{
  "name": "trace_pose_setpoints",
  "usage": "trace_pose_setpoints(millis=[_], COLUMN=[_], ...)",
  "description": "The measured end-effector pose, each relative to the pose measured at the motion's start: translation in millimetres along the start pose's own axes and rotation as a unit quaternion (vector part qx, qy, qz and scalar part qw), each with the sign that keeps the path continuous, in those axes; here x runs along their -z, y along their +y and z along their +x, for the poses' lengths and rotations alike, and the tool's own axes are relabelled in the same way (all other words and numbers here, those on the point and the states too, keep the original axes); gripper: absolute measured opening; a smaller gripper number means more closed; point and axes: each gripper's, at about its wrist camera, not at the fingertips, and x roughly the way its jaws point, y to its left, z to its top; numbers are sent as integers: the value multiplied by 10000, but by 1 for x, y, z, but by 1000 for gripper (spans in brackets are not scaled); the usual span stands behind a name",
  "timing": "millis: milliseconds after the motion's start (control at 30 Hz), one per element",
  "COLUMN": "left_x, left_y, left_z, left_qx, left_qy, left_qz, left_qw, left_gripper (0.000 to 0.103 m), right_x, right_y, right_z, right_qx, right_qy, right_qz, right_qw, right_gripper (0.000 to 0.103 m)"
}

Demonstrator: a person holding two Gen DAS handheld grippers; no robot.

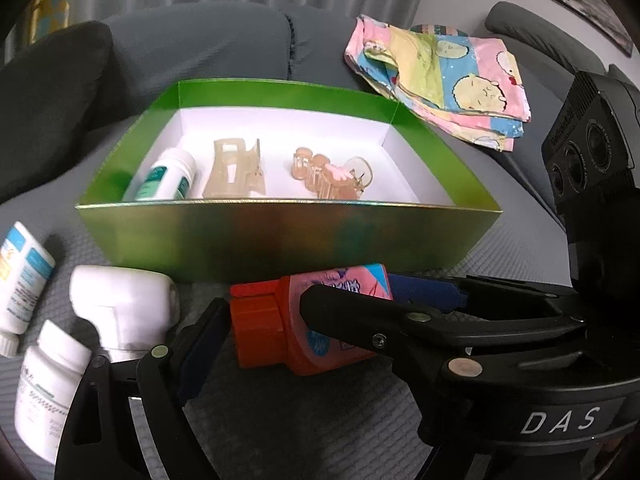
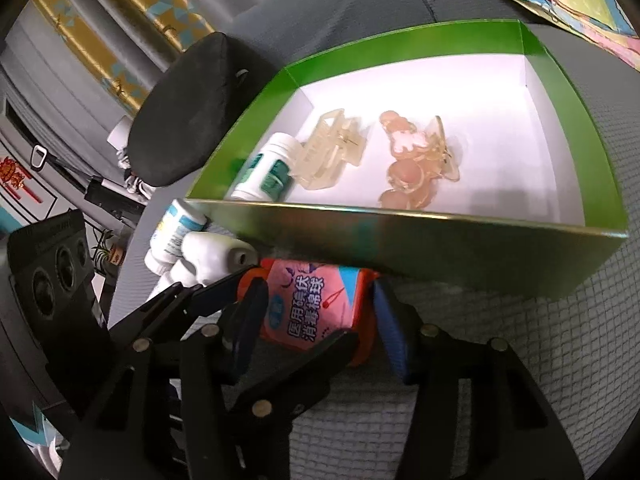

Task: Organize rigid objects
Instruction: 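Close the right gripper around the red bottle with pink label, then lift the red bottle into the green box and open the right gripper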

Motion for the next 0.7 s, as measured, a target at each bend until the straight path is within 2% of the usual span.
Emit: trace_pose_setpoints(millis=[267, 433, 700], left_x=[-14, -31, -65], left_y=[-5, -5, 1], left_z=[-28, -42, -26], left_qx=[-103, -194, -263], left_qy=[-295, -594, -791], left_qz=[69, 93, 59], left_qw=[9995, 9980, 9965], left_gripper=[87, 87, 87], right_x=[-5, -19, -53], right_y=[22, 34, 28], right_z=[-25, -41, -40], right_qx=[-141, -216, -285], right_qy=[-294, -632, -1019], right_qz=[-150, -313, -329], right_qw=[9994, 9973, 9938], right_gripper=[53, 53, 53])
